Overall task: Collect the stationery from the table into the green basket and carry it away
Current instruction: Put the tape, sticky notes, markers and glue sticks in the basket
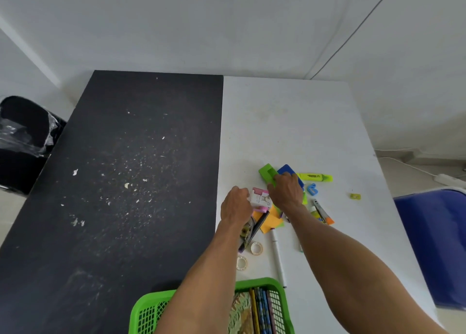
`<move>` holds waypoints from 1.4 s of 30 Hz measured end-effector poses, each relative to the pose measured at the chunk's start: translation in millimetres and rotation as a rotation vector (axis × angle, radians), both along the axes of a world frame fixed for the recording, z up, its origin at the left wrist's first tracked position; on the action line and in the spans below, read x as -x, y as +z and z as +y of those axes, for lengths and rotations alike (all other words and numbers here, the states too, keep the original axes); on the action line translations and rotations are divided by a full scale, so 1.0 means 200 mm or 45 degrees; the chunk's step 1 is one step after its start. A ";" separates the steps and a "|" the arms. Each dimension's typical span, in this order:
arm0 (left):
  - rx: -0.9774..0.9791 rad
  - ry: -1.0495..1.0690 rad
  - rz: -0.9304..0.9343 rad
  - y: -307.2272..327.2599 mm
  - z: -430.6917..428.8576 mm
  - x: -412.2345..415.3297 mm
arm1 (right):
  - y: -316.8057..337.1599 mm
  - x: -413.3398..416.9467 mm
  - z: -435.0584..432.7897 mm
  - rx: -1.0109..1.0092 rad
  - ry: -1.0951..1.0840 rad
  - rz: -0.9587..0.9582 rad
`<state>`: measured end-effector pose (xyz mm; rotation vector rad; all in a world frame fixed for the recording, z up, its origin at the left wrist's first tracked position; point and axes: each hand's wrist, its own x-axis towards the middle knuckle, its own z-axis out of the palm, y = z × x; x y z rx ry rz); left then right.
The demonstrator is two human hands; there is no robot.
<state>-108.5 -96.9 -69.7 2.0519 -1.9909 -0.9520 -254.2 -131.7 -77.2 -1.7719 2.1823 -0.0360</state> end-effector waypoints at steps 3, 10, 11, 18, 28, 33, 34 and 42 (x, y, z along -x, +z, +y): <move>0.014 0.016 0.031 0.00 0.00 0.00 | -0.01 0.01 0.00 -0.045 0.035 0.023; 0.071 0.164 0.143 0.06 0.05 -0.03 | 0.09 0.01 0.05 -0.041 0.044 -0.137; 0.070 0.236 0.203 0.08 0.05 -0.04 | 0.11 0.00 0.06 -0.021 0.036 -0.201; -0.104 0.654 0.650 0.36 0.17 -0.05 | 0.35 -0.20 0.25 0.065 0.083 -0.562; -0.144 0.898 0.850 0.55 0.69 -0.48 | 0.53 -0.56 0.83 -0.130 -0.009 -1.171; -0.420 0.888 0.820 0.50 1.01 -0.68 | 0.48 -0.68 1.13 -0.455 0.030 -1.220; -0.447 0.882 0.810 0.48 1.07 -0.71 | 0.47 -0.70 1.18 -0.499 0.051 -1.202; -0.545 0.870 0.657 0.33 1.39 -0.81 | 0.35 -0.80 1.48 -0.748 -0.062 -1.267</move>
